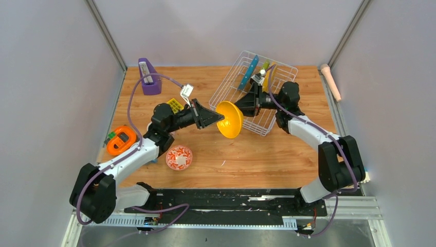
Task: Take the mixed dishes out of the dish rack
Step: Pick up the bowl from the dish rack, then place the bowl at the center of the board.
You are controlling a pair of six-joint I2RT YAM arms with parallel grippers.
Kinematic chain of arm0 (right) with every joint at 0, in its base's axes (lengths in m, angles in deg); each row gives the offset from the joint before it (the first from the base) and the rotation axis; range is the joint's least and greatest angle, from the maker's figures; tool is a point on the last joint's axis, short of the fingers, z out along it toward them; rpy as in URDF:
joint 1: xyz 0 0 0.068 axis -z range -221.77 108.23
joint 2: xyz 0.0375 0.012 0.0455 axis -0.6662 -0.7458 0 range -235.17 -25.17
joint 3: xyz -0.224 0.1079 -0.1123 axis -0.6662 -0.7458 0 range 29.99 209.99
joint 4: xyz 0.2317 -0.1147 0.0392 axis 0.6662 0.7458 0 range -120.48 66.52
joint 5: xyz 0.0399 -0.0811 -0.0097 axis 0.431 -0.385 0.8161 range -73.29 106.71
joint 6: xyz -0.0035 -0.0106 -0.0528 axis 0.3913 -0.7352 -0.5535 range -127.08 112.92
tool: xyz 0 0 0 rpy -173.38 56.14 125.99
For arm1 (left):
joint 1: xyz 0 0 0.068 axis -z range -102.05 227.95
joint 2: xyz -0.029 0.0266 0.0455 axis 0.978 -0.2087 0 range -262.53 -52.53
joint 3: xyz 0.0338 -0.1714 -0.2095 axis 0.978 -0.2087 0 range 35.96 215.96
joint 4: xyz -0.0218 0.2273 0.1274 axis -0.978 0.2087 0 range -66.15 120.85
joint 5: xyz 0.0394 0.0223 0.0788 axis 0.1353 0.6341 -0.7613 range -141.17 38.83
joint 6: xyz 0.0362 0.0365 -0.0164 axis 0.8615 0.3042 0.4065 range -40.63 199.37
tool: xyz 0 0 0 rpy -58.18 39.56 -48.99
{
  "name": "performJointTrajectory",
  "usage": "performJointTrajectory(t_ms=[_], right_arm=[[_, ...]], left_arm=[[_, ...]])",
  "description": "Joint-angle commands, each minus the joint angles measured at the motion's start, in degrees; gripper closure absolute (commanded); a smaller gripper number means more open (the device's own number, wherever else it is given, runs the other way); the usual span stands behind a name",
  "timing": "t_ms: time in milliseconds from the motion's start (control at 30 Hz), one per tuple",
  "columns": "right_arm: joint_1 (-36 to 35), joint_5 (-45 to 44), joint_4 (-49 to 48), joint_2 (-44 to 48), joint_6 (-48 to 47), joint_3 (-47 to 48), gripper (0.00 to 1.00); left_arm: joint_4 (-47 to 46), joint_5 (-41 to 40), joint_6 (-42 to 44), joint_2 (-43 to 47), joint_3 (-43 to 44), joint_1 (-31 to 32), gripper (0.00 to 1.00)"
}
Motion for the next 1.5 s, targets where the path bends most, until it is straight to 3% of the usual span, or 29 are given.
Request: performJointTrajectory(t_ms=[0, 133, 233, 433, 700, 833, 1133, 1467], right_arm=[[-2.0, -0.1, 2.6, -0.5, -5.2, 1.3, 0.63], [-1.5, -5.2, 14.0, 2.5, -14.2, 2.0, 0.48], [-0.7, -10.5, 23.2, 5.4, -21.0, 2.7, 0.29], [2.1, -22.3, 32.5, 12.4, -29.2, -1.0, 0.01], [4.0, -44.2, 44.6, 25.4, -43.6, -7.2, 0.00], [4.0, -55.2, 48.7, 32.5, -49.2, -11.7, 0.00], [4.0, -70.9, 48.7, 46.6, -52.4, -20.0, 0.00], [4.0, -71.1, 48.3, 46.5, -53.2, -20.3, 0.00]], left_arm=[[-5.4, -1.3, -2.0, 0.8, 0.4, 0.1, 1.00], [-4.8, -2.8, -1.9, 2.7, -1.0, 0.2, 1.00], [-1.6, -3.7, -0.5, 4.8, -1.4, 0.1, 1.00], [11.0, -7.6, 4.3, 10.5, -1.9, 0.1, 1.00], [36.6, -21.2, 10.5, 18.0, -2.0, 0.2, 1.00], [44.6, -26.2, 11.0, 18.5, -2.2, 0.2, 1.00], [51.1, -30.5, 11.1, 10.2, -0.8, 0.2, 1.00], [54.5, -33.4, 12.9, -2.4, 4.3, 0.2, 0.99]])
